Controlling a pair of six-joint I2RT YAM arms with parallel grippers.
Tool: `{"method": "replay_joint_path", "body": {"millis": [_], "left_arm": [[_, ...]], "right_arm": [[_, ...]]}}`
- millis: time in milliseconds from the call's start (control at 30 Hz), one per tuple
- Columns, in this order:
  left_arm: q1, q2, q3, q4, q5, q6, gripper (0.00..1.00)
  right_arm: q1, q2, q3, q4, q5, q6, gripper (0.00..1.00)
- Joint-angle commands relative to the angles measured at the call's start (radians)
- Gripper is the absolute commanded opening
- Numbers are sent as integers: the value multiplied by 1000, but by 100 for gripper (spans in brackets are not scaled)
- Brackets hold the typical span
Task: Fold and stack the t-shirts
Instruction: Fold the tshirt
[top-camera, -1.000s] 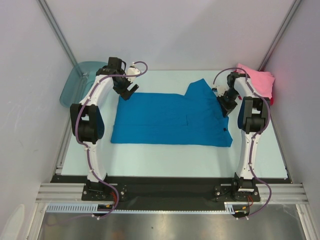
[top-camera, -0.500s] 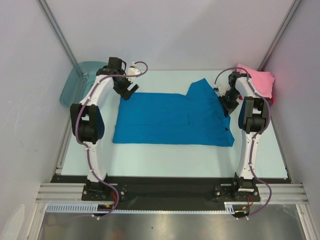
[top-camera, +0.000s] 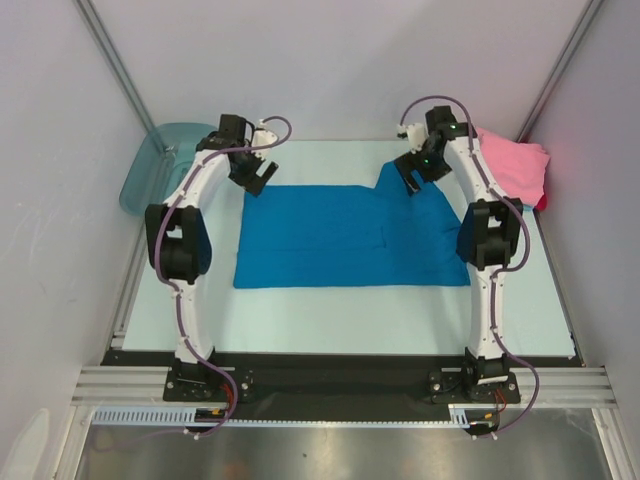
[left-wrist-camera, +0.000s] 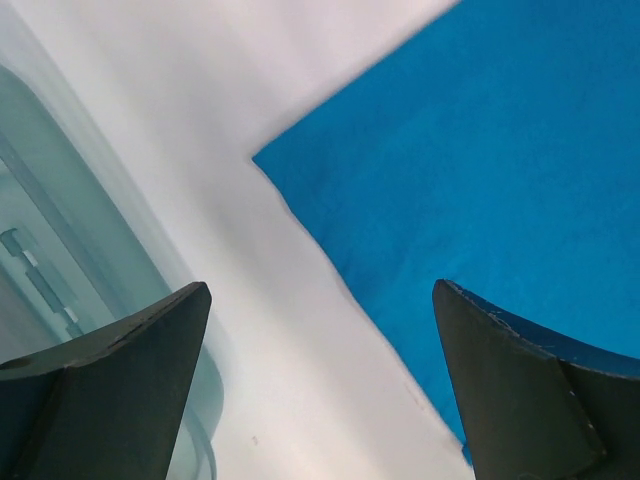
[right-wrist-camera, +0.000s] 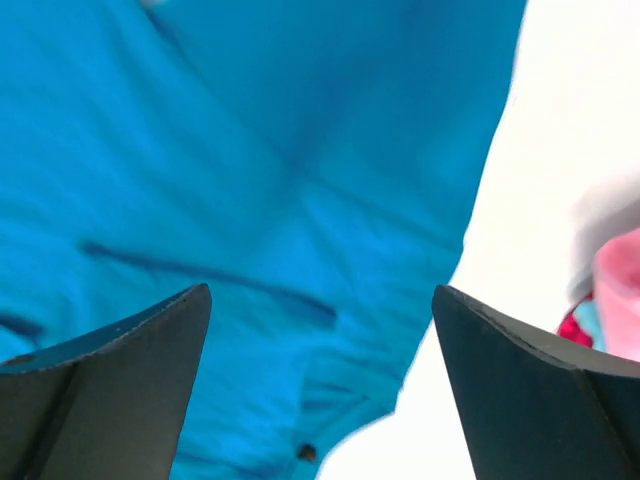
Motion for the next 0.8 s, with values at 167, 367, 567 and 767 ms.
{"method": "replay_joint_path", "body": {"millis": [167, 367, 567, 767], "left_arm": [[16, 67, 184, 72, 11, -297, 100], [16, 131, 207, 63, -14, -308, 100], [16, 197, 276, -12, -1, -334, 90], [16, 205, 248, -25, 29, -356, 81]], "right_arm": [[20, -14, 160, 301, 219, 266, 100], [19, 91, 197, 412, 334, 318, 98], [39, 158, 248, 442, 431, 355, 100], [71, 151, 249, 438, 405, 357, 100]]}}
